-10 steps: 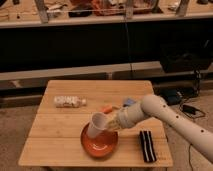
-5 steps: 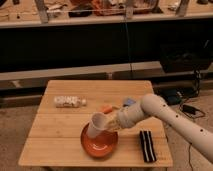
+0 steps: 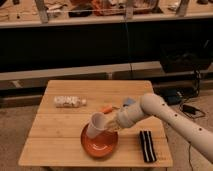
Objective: Place the ceramic cup in the ceramic bowl
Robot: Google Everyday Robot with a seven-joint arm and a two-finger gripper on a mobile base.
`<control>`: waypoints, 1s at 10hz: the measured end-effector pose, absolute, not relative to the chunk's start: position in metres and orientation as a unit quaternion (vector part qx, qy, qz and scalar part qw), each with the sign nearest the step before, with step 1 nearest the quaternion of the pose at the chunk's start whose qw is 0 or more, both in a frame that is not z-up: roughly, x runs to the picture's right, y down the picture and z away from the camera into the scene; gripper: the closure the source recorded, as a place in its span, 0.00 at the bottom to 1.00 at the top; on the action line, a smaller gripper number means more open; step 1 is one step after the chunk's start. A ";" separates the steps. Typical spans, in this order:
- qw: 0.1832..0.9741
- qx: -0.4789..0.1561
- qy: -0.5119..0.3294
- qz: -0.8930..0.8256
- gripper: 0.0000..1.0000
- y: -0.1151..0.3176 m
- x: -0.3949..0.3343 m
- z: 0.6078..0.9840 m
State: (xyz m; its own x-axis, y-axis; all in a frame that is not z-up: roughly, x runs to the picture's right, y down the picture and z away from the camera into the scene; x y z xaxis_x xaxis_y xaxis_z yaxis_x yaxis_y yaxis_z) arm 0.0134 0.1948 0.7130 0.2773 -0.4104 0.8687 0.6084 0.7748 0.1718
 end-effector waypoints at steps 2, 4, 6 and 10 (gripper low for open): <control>0.792 -0.100 -0.511 -0.320 0.99 0.195 0.013 0.713; 0.790 -0.102 -0.513 -0.320 0.99 0.195 0.011 0.713; 0.789 -0.105 -0.515 -0.319 0.99 0.195 0.011 0.713; 0.787 -0.110 -0.517 -0.318 0.99 0.195 0.009 0.714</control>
State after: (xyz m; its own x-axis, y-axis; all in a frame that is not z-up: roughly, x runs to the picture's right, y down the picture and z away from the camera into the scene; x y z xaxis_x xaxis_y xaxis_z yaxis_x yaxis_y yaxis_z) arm 0.0094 0.1945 0.7137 0.2633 -0.3867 0.8838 0.6140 0.7738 0.1556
